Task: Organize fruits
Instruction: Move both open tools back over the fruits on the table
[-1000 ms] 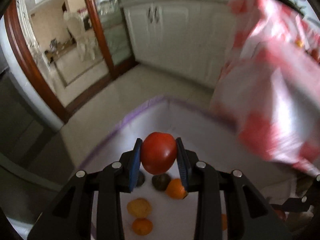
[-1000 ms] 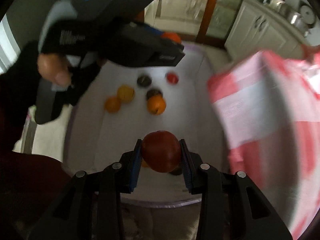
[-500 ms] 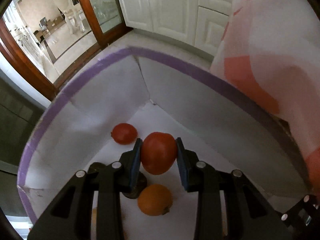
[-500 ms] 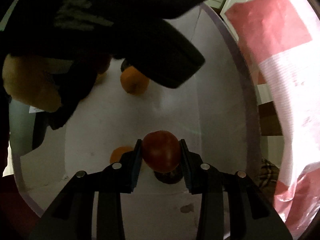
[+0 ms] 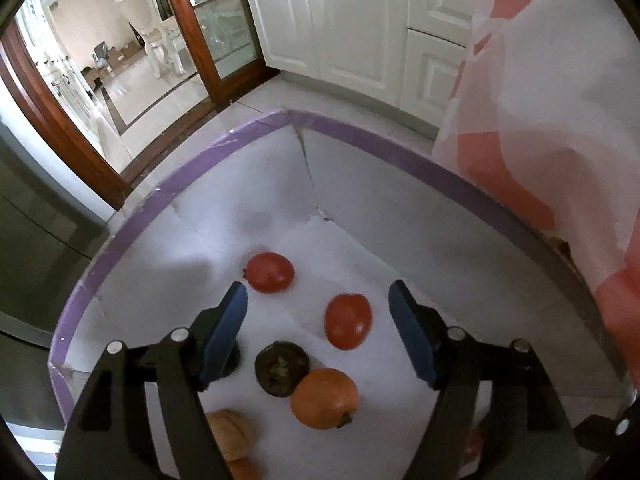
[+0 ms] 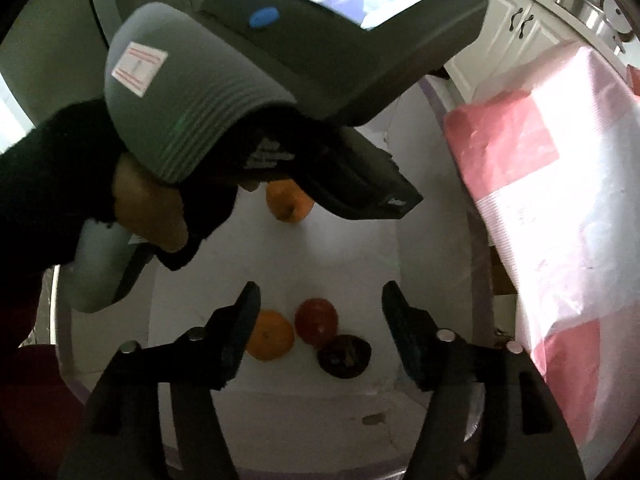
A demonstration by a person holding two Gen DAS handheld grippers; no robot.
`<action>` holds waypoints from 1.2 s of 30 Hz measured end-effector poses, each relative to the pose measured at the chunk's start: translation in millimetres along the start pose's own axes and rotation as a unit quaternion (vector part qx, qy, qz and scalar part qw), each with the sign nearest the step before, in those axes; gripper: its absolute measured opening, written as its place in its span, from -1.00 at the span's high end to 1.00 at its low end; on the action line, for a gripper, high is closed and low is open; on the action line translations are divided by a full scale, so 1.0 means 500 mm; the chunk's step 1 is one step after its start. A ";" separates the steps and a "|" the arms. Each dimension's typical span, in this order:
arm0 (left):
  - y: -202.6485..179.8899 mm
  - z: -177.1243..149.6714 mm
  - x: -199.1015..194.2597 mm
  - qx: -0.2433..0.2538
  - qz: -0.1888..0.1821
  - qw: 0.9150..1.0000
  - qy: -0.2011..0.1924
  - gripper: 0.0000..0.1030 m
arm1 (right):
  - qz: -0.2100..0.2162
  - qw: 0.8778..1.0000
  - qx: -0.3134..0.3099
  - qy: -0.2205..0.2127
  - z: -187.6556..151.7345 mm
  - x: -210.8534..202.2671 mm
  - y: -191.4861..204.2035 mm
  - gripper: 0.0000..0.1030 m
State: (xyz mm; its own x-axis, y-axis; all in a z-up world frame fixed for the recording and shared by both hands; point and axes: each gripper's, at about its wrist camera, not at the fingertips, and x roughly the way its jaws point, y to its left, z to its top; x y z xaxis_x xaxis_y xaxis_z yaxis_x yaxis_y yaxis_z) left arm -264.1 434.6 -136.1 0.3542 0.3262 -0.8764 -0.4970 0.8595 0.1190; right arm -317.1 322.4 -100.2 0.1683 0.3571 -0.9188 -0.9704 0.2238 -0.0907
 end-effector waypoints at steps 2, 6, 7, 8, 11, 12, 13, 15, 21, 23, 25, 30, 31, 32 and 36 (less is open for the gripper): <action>0.000 0.000 -0.002 0.001 0.003 1.000 -0.001 -0.44 | 0.000 1.000 0.002 -0.008 -0.002 -0.017 -0.001 -0.24; -0.003 0.004 -0.027 0.005 0.005 1.000 -0.006 -0.44 | 0.003 0.999 0.006 -0.046 -0.018 -0.085 -0.030 -0.25; -0.003 0.009 -0.031 0.008 0.005 1.000 -0.010 -0.45 | 0.006 0.998 0.011 -0.058 -0.016 -0.106 -0.033 -0.29; -0.002 0.008 -0.036 0.010 0.006 1.000 -0.013 -0.48 | 0.010 0.997 0.018 -0.074 -0.016 -0.133 -0.040 -0.31; -0.009 0.020 -0.071 0.013 0.016 0.999 -0.033 -0.55 | 0.015 0.994 0.029 -0.108 -0.015 -0.189 -0.053 -0.32; -0.010 0.026 -0.088 0.014 0.020 0.999 -0.042 -0.55 | 0.016 0.992 0.032 -0.125 -0.017 -0.219 -0.057 -0.32; -0.013 0.032 -0.107 0.014 0.030 0.998 -0.053 -0.56 | 0.017 0.990 0.035 -0.137 -0.021 -0.239 -0.061 -0.35; -0.017 0.045 -0.149 0.013 0.053 0.995 -0.081 -0.61 | 0.026 0.984 0.044 -0.172 -0.032 -0.298 -0.073 -0.47; -0.052 0.077 -0.289 0.007 0.107 0.975 -0.194 -0.89 | -0.009 0.968 0.073 -0.239 -0.087 -0.418 -0.127 -0.64; -0.076 0.089 -0.343 -0.001 0.111 0.967 -0.231 -0.92 | -0.030 0.962 0.093 -0.257 -0.113 -0.445 -0.149 -0.69; -0.099 0.102 -0.384 -0.007 0.131 0.958 -0.257 -0.93 | -0.050 0.951 0.125 -0.277 -0.162 -0.482 -0.188 -0.69; -0.175 0.139 -0.512 0.004 0.102 0.932 -0.347 -0.96 | -0.111 0.921 0.208 -0.309 -0.300 -0.552 -0.305 -0.69; -0.202 0.147 -0.531 0.015 0.085 0.930 -0.357 -0.96 | -0.125 0.914 0.232 -0.309 -0.328 -0.560 -0.332 -0.69; -0.243 0.159 -0.550 0.031 0.055 0.930 -0.363 -0.96 | -0.136 0.908 0.250 -0.308 -0.347 -0.562 -0.348 -0.69; -0.410 0.213 -0.560 0.076 -0.113 0.938 -0.318 -0.96 | -0.195 0.863 0.357 -0.298 -0.465 -0.585 -0.478 -0.69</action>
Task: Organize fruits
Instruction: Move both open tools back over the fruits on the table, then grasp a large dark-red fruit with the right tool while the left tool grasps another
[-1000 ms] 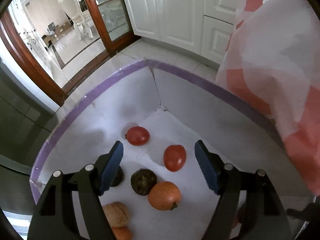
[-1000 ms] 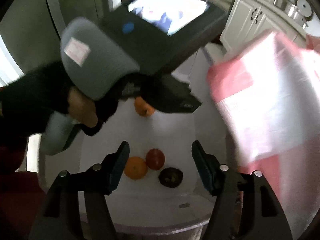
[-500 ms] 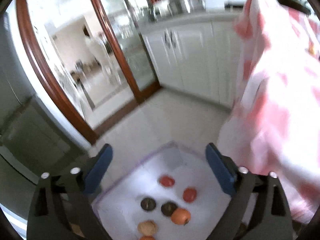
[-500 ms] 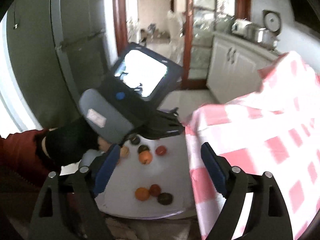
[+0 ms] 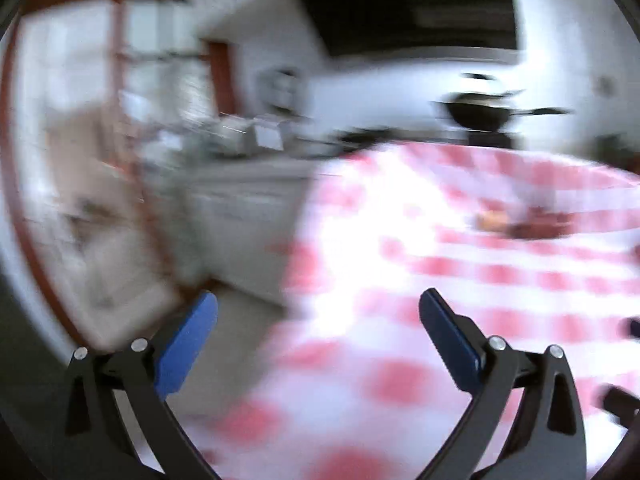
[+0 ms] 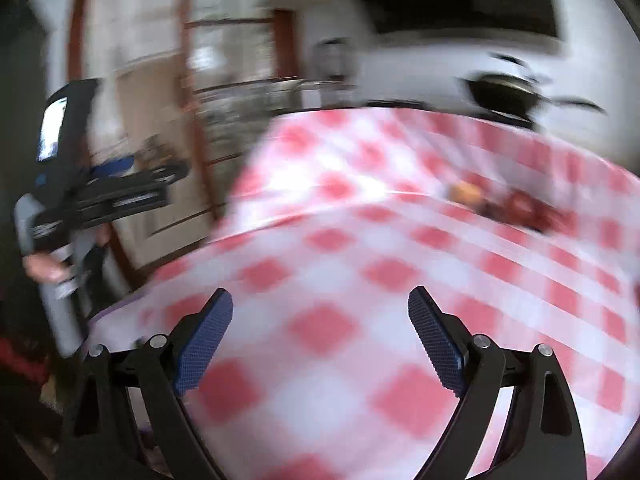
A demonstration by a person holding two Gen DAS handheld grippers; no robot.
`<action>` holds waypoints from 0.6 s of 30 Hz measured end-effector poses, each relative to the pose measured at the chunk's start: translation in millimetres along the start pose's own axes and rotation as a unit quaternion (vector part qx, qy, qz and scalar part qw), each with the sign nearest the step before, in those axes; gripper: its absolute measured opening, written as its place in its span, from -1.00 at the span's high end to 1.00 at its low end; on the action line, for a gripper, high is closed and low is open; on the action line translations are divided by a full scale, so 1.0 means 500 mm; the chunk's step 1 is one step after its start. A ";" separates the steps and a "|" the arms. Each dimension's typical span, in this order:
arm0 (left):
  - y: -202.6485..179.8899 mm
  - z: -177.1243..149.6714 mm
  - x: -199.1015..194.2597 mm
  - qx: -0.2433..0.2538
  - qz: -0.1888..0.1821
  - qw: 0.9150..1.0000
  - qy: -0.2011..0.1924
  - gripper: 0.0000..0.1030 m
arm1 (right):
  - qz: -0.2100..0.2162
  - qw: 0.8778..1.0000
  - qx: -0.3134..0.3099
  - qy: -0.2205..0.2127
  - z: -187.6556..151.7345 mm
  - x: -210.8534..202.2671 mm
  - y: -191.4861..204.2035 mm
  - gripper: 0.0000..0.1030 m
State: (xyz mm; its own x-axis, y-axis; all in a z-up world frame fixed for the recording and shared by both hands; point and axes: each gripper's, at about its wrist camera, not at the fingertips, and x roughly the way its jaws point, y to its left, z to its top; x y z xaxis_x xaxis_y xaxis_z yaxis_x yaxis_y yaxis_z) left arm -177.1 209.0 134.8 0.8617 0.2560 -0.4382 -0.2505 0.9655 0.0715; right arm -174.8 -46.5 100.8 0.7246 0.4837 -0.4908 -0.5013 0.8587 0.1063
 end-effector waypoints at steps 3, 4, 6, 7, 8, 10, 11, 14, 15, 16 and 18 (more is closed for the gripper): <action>-0.142 0.029 0.098 -0.013 -0.078 0.996 0.031 -0.96 | -0.060 0.997 0.058 0.000 -0.007 0.007 -0.109 -0.69; -0.187 0.038 0.129 -0.012 -0.092 0.995 0.036 -0.96 | -0.074 0.995 0.071 0.001 -0.011 0.009 -0.144 -0.69; -0.289 0.060 0.198 -0.013 -0.119 0.992 0.050 -0.96 | -0.106 0.990 0.092 0.001 -0.012 0.018 -0.218 -0.69; -0.324 0.065 0.226 -0.020 -0.131 0.990 0.054 -0.96 | -0.119 0.988 0.100 0.003 -0.013 0.022 -0.245 -0.69; -0.358 0.071 0.249 -0.030 -0.141 0.988 0.057 -0.96 | -0.130 0.985 0.111 0.005 -0.013 0.027 -0.276 -0.69; -0.431 0.085 0.318 -0.053 -0.149 0.985 0.068 -0.96 | -0.146 0.979 0.139 0.011 -0.009 0.037 -0.344 -0.69; -0.462 0.094 0.356 -0.070 -0.150 0.983 0.077 -0.96 | -0.150 0.977 0.149 0.013 -0.006 0.042 -0.368 -0.69; -0.499 0.107 0.423 -0.110 -0.147 0.979 0.090 -0.96 | -0.170 0.970 0.171 0.016 0.010 0.071 -0.435 -0.69; -0.503 0.114 0.446 -0.128 -0.141 0.978 0.089 -0.96 | -0.178 0.968 0.177 0.020 0.014 0.083 -0.455 -0.69; -0.500 0.120 0.465 -0.145 -0.135 0.977 0.085 -0.96 | -0.185 0.965 0.183 0.027 0.019 0.099 -0.474 -0.69; -0.491 0.126 0.495 -0.172 -0.129 0.974 0.076 -0.96 | -0.187 0.962 0.196 0.036 0.031 0.137 -0.503 -0.69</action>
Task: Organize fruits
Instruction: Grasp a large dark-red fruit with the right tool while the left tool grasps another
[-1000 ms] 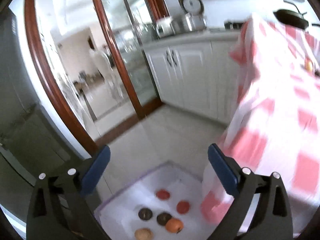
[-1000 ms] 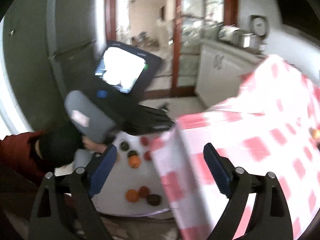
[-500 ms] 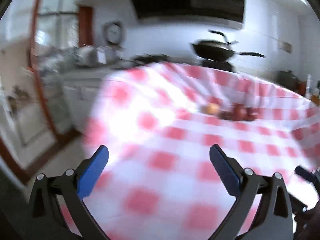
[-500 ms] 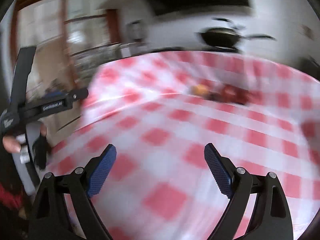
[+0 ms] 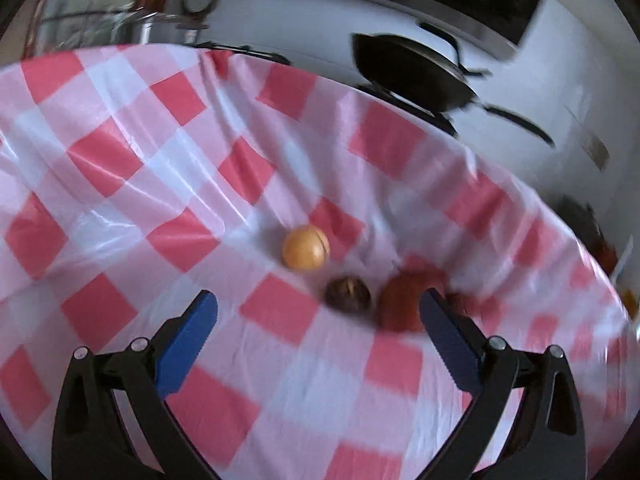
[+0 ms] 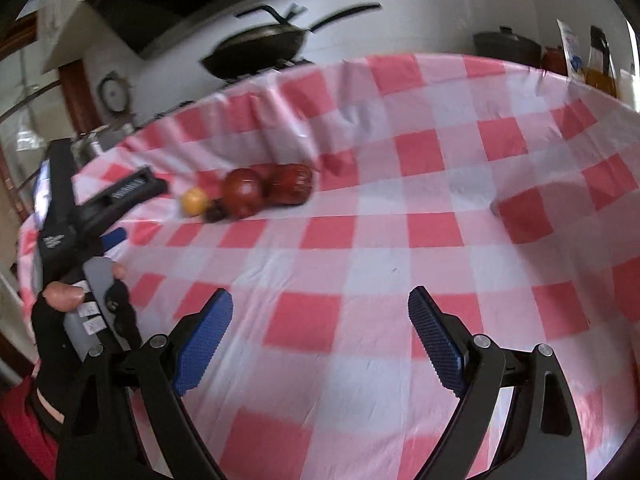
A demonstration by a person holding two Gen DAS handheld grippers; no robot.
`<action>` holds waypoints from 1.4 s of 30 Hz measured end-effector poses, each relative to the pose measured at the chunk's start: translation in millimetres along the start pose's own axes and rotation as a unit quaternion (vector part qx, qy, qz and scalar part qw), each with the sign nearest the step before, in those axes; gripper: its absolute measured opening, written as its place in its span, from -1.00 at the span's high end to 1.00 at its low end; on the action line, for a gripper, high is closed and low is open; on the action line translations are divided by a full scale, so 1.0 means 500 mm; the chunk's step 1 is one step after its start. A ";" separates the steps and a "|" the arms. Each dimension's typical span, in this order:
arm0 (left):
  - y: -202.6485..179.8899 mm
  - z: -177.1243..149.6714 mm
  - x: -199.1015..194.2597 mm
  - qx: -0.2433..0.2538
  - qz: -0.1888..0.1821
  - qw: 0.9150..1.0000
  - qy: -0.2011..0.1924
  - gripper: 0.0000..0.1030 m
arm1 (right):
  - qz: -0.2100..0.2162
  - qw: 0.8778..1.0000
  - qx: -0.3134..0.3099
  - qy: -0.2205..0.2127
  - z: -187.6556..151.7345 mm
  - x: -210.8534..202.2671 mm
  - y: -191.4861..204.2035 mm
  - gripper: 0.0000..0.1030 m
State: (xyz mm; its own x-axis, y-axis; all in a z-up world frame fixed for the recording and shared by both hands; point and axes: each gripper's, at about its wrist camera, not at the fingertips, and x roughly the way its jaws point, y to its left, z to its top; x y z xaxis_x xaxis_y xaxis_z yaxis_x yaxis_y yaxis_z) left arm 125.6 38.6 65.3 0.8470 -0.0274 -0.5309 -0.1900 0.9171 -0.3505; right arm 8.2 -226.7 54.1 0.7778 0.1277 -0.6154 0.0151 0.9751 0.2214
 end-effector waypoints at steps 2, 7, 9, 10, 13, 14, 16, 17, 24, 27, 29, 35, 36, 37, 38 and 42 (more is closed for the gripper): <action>0.022 0.015 0.016 -0.018 -0.001 1.000 -0.010 -0.96 | 0.001 1.000 0.007 0.009 0.025 0.049 0.001 -0.69; 0.090 0.037 0.035 -0.066 0.021 0.997 -0.017 -0.96 | 0.004 0.999 0.038 0.018 0.087 0.155 0.025 -0.69; 0.116 0.040 0.027 -0.096 0.033 0.995 -0.026 -0.96 | -0.001 0.999 0.048 0.014 0.121 0.197 0.037 -0.68; 0.123 0.040 0.025 -0.105 0.038 0.993 -0.029 -0.96 | -0.001 0.998 0.057 0.013 0.137 0.214 0.039 -0.68; 0.133 0.041 0.017 -0.112 0.058 0.991 -0.037 -0.96 | 0.016 0.996 0.090 0.016 0.181 0.266 0.048 -0.68; 0.134 0.042 0.015 -0.113 0.060 0.991 -0.039 -0.96 | 0.018 0.996 0.091 0.017 0.195 0.285 0.056 -0.68; 0.134 0.042 0.010 -0.114 0.062 0.991 -0.042 -0.96 | 0.014 0.996 0.084 0.022 0.213 0.310 0.070 -0.68; 0.133 0.040 0.008 -0.112 0.062 0.991 -0.043 -0.96 | 0.009 0.996 0.079 0.027 0.221 0.326 0.077 -0.68; 0.109 0.034 0.003 -0.093 0.058 0.993 -0.044 -0.96 | -0.024 0.995 0.079 0.063 0.241 0.406 0.082 -0.68; 0.108 0.034 0.010 -0.093 0.059 0.993 -0.037 -0.96 | -0.044 0.995 0.064 0.067 0.241 0.418 0.094 -0.64; 0.108 0.033 0.011 -0.092 0.060 0.993 -0.035 -0.96 | -0.050 0.995 0.051 0.067 0.244 0.421 0.098 -0.65; 0.098 0.031 0.007 -0.075 0.062 0.994 -0.041 -0.96 | -0.046 0.997 0.013 0.067 0.242 0.387 0.104 -0.14; 0.095 0.031 0.009 -0.070 0.061 0.995 -0.038 -0.96 | -0.060 0.996 0.010 0.062 0.240 0.376 0.100 -0.14; 0.093 0.030 0.010 -0.068 0.060 0.995 -0.035 -0.96 | -0.070 0.996 0.011 0.060 0.235 0.368 0.093 -0.14; 0.092 0.031 0.011 -0.066 0.060 0.995 -0.034 -0.96 | -0.075 0.995 0.012 0.061 0.229 0.363 0.087 -0.15; 0.090 0.030 0.008 -0.064 0.060 0.995 -0.037 -0.96 | -0.063 0.995 0.006 0.084 0.201 0.370 0.081 -0.38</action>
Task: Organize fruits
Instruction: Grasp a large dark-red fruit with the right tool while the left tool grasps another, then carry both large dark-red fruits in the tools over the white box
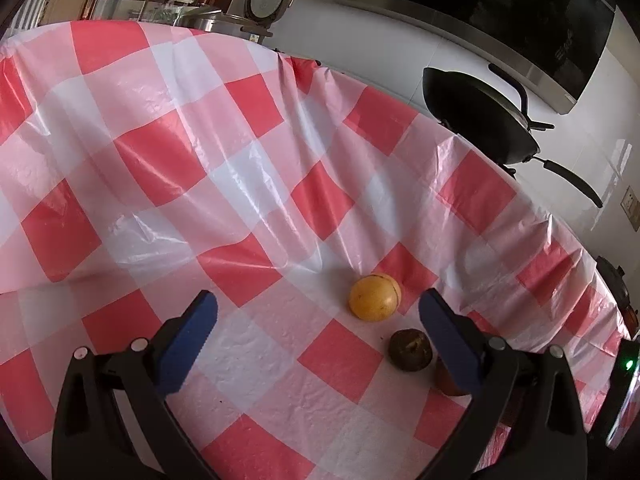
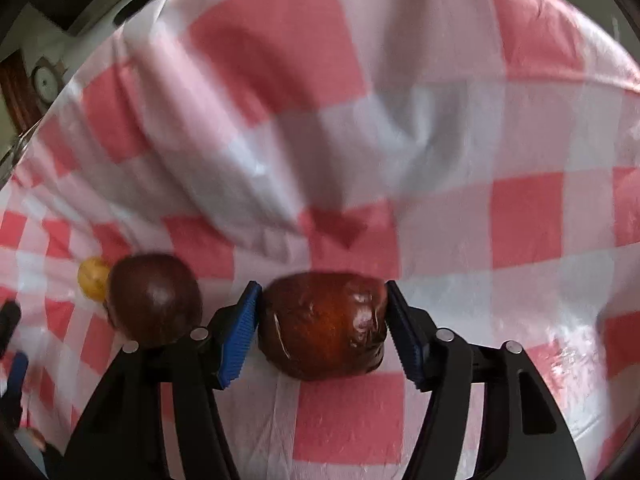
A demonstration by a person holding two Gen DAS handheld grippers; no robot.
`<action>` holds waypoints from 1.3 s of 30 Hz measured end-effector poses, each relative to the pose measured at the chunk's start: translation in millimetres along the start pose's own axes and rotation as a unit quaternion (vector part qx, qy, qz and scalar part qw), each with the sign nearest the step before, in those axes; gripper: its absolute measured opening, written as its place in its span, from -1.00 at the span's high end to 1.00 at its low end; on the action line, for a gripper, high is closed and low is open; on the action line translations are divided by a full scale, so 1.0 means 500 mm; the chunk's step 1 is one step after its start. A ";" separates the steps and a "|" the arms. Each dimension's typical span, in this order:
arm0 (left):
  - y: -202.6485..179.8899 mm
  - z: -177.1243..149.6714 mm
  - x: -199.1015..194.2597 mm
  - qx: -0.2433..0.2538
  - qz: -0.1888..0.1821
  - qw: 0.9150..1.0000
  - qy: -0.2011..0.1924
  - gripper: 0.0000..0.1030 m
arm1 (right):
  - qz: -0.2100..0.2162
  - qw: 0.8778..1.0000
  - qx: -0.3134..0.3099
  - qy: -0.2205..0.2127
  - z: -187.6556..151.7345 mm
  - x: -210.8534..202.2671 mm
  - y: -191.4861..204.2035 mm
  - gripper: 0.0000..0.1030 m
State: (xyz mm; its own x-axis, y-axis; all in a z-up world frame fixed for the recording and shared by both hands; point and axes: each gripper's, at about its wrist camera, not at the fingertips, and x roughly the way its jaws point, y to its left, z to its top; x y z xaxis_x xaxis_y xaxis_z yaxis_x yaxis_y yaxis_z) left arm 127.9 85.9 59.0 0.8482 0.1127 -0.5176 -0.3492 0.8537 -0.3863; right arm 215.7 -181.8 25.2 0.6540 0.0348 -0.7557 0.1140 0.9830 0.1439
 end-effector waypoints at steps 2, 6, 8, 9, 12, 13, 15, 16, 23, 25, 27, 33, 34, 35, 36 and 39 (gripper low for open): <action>0.000 0.000 0.002 0.001 -0.002 1.000 0.004 -0.96 | -0.007 1.000 -0.003 0.005 -0.007 0.006 -0.002 -0.53; -0.012 -0.003 0.013 0.014 -0.012 1.000 0.019 -0.96 | -0.007 1.000 -0.018 -0.017 -0.005 0.002 0.008 -0.52; -0.026 -0.008 0.020 0.032 -0.028 0.999 0.032 -0.96 | 0.001 1.000 -0.025 -0.013 -0.007 0.003 0.011 -0.52; -0.043 -0.013 0.026 0.053 -0.041 0.997 0.042 -0.96 | 0.004 1.000 -0.024 -0.011 -0.004 0.006 0.014 -0.51; -0.099 -0.031 0.040 0.120 -0.082 0.987 0.067 -0.96 | 0.016 1.000 -0.025 -0.008 -0.006 0.004 0.002 -0.19; -0.123 -0.042 0.046 0.154 -0.091 0.981 0.075 -0.96 | 0.013 1.000 -0.022 -0.011 -0.008 0.000 0.001 -0.17; -0.160 -0.058 0.053 0.209 -0.107 0.969 0.077 -0.96 | 0.017 1.000 0.004 -0.016 -0.010 -0.012 -0.021 -0.16; -0.182 -0.066 0.057 0.243 -0.112 0.961 0.074 -0.96 | 0.026 0.999 0.027 -0.017 -0.014 -0.018 -0.039 -0.16; -0.262 -0.064 0.100 0.395 -0.217 0.887 0.096 -0.96 | 0.052 0.992 0.106 -0.032 -0.043 -0.052 -0.110 -0.17; -0.273 -0.055 0.109 0.444 -0.226 0.863 0.088 -0.96 | 0.053 0.992 0.107 -0.032 -0.040 -0.047 -0.107 -0.17; -0.274 -0.043 0.124 0.462 -0.258 0.842 0.106 -0.96 | 0.049 0.993 0.103 -0.031 -0.039 -0.048 -0.103 -0.17; -0.298 -0.082 0.170 0.543 -0.287 0.773 0.157 -0.96 | 0.051 0.992 0.108 -0.028 -0.047 -0.056 -0.116 -0.17; -0.300 -0.096 0.169 0.559 -0.282 0.764 0.156 -0.96 | 0.050 0.993 0.107 -0.027 -0.051 -0.058 -0.121 -0.17; -0.307 -0.111 0.178 0.574 -0.273 0.757 0.154 -0.96 | 0.050 0.993 0.106 -0.027 -0.062 -0.064 -0.137 -0.17; -0.310 -0.126 0.184 0.587 -0.265 0.749 0.157 -0.95 | 0.049 0.993 0.106 -0.026 -0.064 -0.061 -0.140 -0.17; -0.312 -0.127 0.190 0.585 -0.258 0.755 0.146 -0.38 | 0.048 0.993 0.105 -0.025 -0.071 -0.058 -0.139 -0.17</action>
State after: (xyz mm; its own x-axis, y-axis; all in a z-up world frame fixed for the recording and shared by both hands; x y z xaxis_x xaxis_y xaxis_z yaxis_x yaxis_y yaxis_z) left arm 237.5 -69.0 21.6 0.5666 -0.3594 -0.7415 0.7339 0.6292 0.2558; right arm 162.2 -244.5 14.3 0.7046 0.1133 -0.7005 0.1992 0.9159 0.3485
